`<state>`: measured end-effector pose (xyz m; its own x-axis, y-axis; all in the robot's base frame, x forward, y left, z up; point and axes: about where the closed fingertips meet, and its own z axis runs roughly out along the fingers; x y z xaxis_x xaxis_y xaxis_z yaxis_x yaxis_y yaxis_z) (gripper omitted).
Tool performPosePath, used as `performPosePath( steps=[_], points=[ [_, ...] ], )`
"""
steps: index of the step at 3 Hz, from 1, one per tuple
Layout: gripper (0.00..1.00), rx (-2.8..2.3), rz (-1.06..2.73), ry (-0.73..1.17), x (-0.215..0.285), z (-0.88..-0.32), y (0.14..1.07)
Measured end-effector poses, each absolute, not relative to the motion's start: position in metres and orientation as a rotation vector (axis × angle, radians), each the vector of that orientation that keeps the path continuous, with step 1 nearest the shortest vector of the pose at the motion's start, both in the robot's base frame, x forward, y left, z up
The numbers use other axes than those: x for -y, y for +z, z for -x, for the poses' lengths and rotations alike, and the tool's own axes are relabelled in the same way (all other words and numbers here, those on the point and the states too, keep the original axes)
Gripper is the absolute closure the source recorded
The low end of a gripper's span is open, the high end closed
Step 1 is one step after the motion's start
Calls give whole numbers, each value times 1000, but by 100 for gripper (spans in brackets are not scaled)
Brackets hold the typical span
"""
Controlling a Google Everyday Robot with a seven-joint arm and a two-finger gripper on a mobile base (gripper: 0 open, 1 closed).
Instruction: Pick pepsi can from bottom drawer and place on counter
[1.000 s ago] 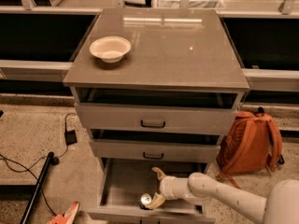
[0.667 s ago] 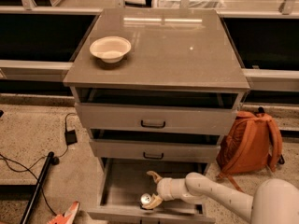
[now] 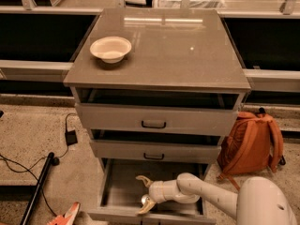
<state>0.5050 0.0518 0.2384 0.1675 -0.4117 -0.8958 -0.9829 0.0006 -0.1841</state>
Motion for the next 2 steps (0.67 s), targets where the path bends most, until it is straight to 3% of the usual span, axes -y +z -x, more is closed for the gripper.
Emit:
performPosePath(
  steps=[2],
  points=[
    [46,-1366,1548,882,-56,-504,215]
  ],
)
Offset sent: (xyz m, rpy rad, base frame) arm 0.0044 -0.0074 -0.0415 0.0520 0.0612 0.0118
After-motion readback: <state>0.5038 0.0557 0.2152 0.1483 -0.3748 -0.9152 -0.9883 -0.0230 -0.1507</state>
